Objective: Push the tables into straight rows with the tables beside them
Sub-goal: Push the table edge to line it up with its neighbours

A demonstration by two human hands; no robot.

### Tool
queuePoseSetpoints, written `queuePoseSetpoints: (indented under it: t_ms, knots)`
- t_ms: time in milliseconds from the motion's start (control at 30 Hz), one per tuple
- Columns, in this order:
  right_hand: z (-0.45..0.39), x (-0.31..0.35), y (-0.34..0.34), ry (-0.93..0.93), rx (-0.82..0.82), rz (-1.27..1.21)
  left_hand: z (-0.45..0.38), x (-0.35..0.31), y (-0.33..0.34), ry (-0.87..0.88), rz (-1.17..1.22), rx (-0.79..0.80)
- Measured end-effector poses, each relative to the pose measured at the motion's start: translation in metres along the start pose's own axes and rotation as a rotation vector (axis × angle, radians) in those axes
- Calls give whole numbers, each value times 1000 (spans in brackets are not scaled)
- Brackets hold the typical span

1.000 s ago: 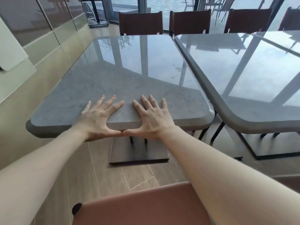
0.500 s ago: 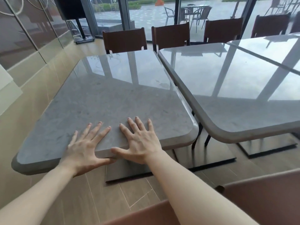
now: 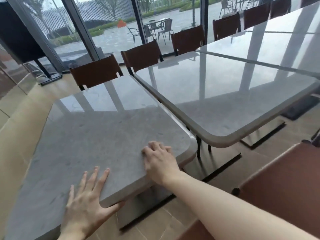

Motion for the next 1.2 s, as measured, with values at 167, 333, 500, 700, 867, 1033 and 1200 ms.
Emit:
queuePoseSetpoints:
  t_ms: [167, 333, 500, 700, 867, 1033, 1200]
  knots:
    - [-17, -79, -46, 239, -149, 302, -4, 3, 9, 12, -53, -9]
    - [-25, -102, -49, 405, 50, 252, -6, 3, 10, 12, -80, 23]
    - [-28, -103, -47, 450, 73, 247, -7, 3, 8, 6, -58, 30]
    - [-34, -106, -48, 485, 35, 238, -14, -2, 5, 9, -53, 23]
    - [-32, -107, -44, 474, 51, 251, -10, 2, 8, 7, -44, 49]
    - [-34, -106, -46, 482, 51, 260, -14, 1, 6, -2, -42, 41]
    - [-35, -106, -45, 486, 55, 276, -14, 0, 4, 0, -38, 56]
Point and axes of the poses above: each hand's wrist, its own z-axis away from the middle knuckle, its own y-axis out of the palm, x = y × z, the point moved 1 cm from there along -z, towards the middle knuckle, and after that the axes turned 2 degrees about -x, right-handed, at the moved point
